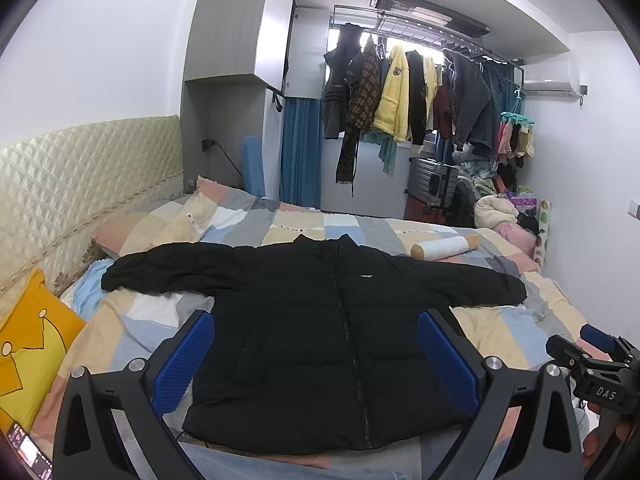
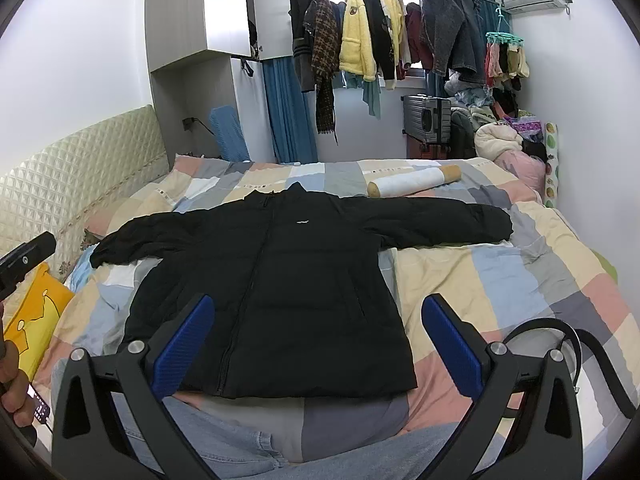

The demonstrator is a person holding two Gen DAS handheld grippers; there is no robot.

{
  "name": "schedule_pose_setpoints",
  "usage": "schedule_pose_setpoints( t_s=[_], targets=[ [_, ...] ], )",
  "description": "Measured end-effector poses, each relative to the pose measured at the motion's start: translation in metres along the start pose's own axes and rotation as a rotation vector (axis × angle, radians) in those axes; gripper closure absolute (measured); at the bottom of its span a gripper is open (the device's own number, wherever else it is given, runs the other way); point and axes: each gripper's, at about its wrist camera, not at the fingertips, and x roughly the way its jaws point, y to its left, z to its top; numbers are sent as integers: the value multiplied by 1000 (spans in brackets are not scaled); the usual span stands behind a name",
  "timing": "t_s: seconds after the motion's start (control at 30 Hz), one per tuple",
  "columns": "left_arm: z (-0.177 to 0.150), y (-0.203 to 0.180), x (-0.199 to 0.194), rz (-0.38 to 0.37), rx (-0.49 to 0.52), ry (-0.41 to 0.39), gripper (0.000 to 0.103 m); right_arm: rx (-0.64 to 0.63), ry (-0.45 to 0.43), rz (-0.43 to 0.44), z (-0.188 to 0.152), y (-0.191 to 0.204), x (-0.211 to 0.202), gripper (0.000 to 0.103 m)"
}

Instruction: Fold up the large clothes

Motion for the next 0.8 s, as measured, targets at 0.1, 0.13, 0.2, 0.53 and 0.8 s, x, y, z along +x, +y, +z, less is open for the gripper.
schedule_pose_setpoints(
  t_s=[0.1,0.13,0.2,0.53,0.8],
  targets=[
    [0,1,0,-2,-1,-2,1,2,-1,0,1,0,0,0],
    [0,2,0,-2,-2,-1,1,4,-1,-3,1,0,0,0],
    [-1,1,-1,-2,-3,-1,1,9,1,-5,3,0,1,0],
    [-1,3,0,-6,-11,-1,1,11,9,1,5,0,3,0],
    [1,-1,1,-11,-6,2,1,27,4,5,3,-2,3,0]
  ],
)
